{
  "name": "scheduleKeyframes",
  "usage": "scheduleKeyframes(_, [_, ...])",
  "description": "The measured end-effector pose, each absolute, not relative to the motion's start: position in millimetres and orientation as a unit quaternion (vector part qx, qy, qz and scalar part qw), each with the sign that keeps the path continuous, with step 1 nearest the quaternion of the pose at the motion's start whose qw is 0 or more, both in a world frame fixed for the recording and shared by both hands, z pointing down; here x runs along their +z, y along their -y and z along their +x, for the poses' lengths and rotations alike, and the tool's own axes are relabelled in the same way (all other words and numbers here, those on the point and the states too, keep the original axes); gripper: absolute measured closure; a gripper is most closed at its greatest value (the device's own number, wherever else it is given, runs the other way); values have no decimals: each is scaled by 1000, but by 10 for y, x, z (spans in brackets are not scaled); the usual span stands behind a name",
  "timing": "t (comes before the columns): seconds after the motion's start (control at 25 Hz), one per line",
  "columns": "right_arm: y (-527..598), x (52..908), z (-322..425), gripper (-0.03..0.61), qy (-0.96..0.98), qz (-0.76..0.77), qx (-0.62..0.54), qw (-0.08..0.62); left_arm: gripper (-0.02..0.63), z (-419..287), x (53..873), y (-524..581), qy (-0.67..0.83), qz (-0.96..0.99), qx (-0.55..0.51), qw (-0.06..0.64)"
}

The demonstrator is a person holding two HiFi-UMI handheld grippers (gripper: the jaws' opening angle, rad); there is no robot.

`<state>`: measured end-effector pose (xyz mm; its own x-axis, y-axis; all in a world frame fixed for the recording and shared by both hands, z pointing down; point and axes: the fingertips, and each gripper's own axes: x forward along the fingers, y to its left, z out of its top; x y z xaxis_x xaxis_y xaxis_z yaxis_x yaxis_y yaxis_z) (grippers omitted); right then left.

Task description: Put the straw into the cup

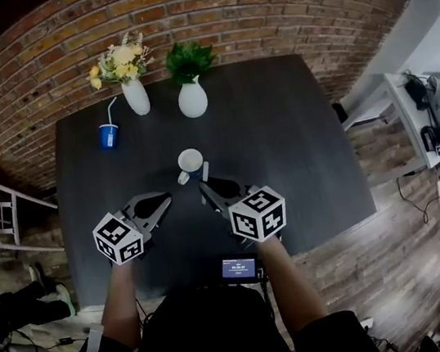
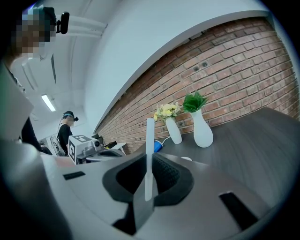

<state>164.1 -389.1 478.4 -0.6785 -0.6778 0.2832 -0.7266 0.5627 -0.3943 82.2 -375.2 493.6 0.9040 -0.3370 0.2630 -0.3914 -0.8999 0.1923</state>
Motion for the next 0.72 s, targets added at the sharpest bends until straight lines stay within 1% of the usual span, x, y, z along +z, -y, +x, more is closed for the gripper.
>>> scheduleKeyframes(0.28, [4228,4829,1699,534,879,410,237,54,611,937,5003,4017,194,965,144,102])
scheduleKeyframes(0.72, [4877,5196,1718,534,872,420,247,44,611,1088,5297,4370,212,958,137,135])
